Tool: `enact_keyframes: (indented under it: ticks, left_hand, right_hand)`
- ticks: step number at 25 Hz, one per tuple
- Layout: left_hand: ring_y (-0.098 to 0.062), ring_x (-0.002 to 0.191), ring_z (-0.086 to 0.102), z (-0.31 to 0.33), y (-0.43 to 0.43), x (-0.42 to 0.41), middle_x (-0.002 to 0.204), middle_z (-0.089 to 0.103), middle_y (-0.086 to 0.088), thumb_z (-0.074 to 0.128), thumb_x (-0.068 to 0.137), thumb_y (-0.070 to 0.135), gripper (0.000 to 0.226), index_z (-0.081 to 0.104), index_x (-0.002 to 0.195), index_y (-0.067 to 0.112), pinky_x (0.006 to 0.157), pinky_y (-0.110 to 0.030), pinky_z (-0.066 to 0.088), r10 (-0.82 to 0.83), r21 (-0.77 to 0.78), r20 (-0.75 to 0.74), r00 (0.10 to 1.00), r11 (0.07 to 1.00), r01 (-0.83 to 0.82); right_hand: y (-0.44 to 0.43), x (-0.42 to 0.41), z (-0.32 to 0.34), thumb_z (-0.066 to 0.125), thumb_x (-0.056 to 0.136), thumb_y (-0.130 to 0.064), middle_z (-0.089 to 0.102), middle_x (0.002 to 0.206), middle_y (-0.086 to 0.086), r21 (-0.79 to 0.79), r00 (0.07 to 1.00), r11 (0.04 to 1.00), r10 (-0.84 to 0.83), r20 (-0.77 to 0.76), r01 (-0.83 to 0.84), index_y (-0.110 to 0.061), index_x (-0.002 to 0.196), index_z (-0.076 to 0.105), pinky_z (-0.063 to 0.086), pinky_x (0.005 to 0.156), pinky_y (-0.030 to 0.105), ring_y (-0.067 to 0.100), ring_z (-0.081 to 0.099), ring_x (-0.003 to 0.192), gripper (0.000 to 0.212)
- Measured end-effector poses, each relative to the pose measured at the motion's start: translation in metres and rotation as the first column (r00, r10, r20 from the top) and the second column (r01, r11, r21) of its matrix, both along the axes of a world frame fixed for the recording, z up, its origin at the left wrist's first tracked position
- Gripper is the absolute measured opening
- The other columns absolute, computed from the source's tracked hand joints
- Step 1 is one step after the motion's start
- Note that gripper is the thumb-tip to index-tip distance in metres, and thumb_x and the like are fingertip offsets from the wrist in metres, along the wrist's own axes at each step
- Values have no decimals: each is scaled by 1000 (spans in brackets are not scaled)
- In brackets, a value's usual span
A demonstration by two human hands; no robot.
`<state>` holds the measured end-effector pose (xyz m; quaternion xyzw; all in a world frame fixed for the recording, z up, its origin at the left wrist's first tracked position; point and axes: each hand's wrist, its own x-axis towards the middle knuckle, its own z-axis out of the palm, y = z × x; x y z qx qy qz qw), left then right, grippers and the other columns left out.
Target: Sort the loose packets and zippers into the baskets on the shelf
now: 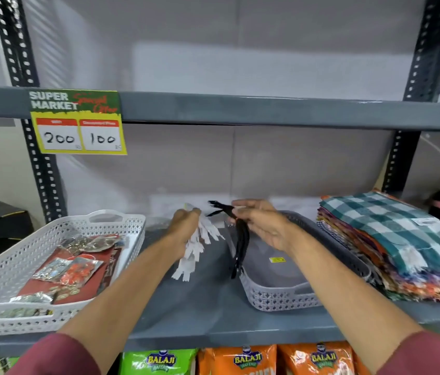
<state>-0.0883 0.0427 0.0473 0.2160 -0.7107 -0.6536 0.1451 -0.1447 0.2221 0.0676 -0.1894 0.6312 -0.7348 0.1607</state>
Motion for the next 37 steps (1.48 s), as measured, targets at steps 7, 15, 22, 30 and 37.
enact_keyframes:
  ticks: [7,15,22,30,37]
  left_hand:
    - [-22,43,59,45,61,-17,63,63,-15,47,98,12,15,50,107,0,42,-27,49,-228,23,-17,973,973,229]
    - [-15,61,58,0,118,-45,78,58,-4,61,83,3,13,52,78,11,43,-21,46,-213,-553,327,921,747,369]
    - [-29,123,62,-29,131,-56,144,53,-18,64,88,5,52,53,138,-2,86,-28,55,-54,-787,510,859,373,491]
    - [-26,134,54,-35,152,-50,146,56,-8,48,101,34,48,50,143,12,106,-38,44,63,-818,566,822,165,551]
    - [-26,108,69,-9,148,-24,113,70,-8,51,97,25,23,65,110,13,86,-36,54,-96,-834,494,864,230,502]
  right_hand:
    - [46,-37,12,73,88,2,72,95,14,209,918,907,-316,-238,366,-6,110,66,58,52,20,16,73,64,25]
    - [66,-56,-50,63,90,-1,64,82,5,859,915,406,115,-386,311,-9,97,65,43,47,19,18,61,69,12]
    - [75,-52,-32,57,92,-1,65,71,-2,839,916,423,49,-399,343,-10,105,71,63,68,29,12,65,57,21]
    - [76,-34,-29,64,95,-16,69,75,-6,846,922,431,74,-381,315,-10,107,75,60,59,23,8,67,62,17]
    - [75,-13,-28,62,91,-5,69,69,-2,762,874,544,102,-475,352,-11,82,75,55,62,29,10,63,60,17]
